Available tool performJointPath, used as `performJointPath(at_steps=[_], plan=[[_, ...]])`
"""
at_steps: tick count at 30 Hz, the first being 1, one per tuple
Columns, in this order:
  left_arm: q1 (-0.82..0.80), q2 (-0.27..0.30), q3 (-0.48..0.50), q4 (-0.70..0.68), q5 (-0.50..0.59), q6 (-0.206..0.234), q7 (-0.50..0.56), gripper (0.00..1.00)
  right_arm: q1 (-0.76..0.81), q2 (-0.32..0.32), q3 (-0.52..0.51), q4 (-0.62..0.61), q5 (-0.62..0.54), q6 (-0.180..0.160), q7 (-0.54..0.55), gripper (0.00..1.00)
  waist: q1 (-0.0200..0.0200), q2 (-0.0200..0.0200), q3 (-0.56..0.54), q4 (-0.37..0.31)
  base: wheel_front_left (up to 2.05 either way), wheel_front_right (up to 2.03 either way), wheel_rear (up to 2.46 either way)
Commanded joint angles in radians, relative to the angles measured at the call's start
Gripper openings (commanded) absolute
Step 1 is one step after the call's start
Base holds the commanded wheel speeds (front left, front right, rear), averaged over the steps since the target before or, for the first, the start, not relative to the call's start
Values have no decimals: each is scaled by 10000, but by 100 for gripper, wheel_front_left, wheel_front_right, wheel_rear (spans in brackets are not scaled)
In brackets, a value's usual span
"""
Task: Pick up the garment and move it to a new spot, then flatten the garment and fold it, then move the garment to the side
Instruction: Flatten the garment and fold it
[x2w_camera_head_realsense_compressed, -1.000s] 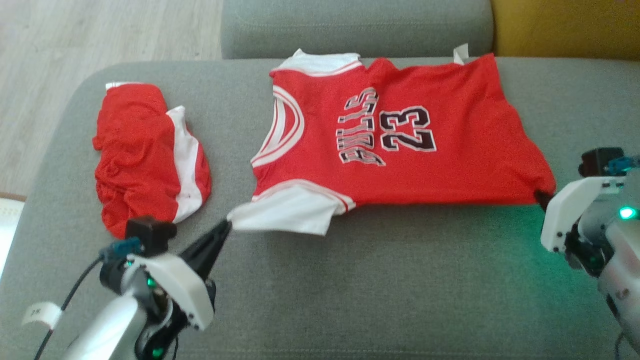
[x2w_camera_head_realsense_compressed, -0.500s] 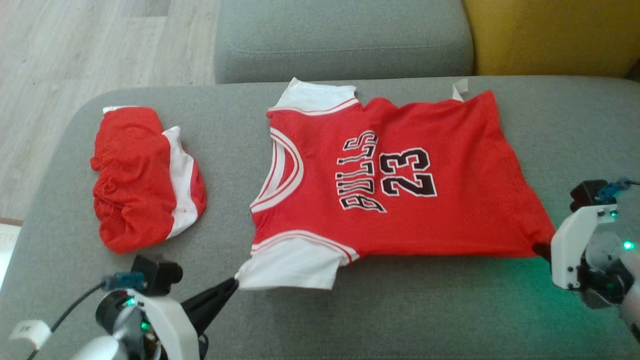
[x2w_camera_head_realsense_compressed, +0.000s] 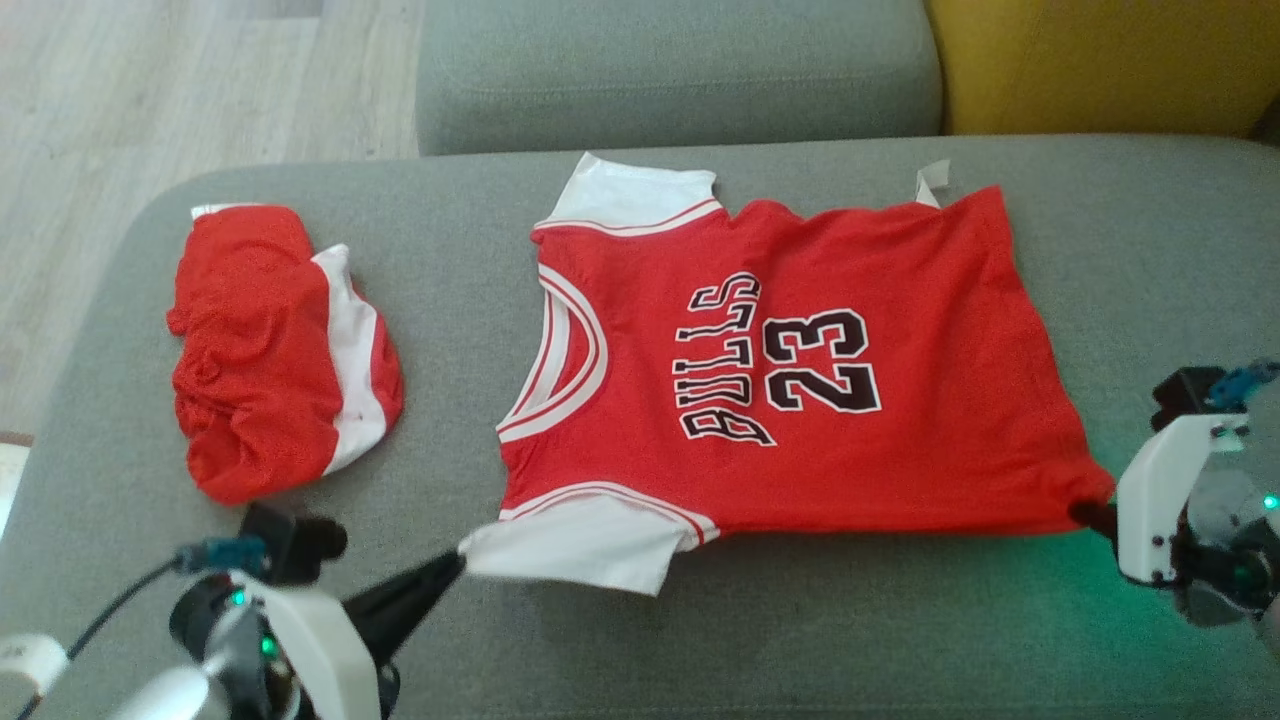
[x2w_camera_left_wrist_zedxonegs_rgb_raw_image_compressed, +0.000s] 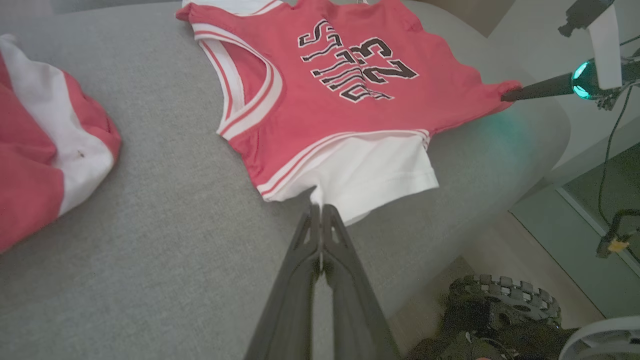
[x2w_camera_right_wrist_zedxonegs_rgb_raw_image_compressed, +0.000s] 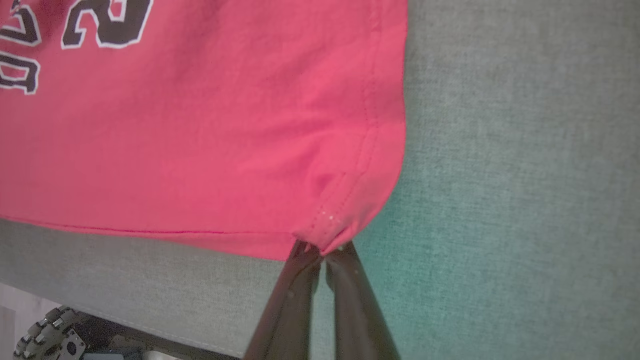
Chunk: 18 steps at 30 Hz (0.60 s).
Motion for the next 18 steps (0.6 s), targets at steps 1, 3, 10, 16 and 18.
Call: performJointPath(at_steps=[1, 3, 10, 16, 18], plan=[[-970, 199, 672, -177, 103, 92, -199, 0, -382, -326, -190, -204, -93, 33, -97, 0, 0, -1, 140, -20, 0, 0, 0], [-1232, 103, 735, -48, 214, 138, -291, 0, -544, -257, -311, -162, -181, 33, -86, 0, 0, -1, 288, -34, 0, 0, 0], [-2270, -251, 879, 482, 573, 200, -501, 0, -1286, 22, -647, 67, -554, 33, -142, 0, 0, -1, 861, -50, 0, 0, 0], [-3493, -746, 789, 1426, 941, 196, -461, 0, -2223, 334, -798, 551, -1142, 33, -273, 0, 0, -1, 1520, -2, 0, 0, 0], [-3916, -920, 700, 1869, 1101, 168, -451, 0, -2525, 418, -756, 758, -1407, 33, -322, 0, 0, -1, 1734, 19, 0, 0, 0]])
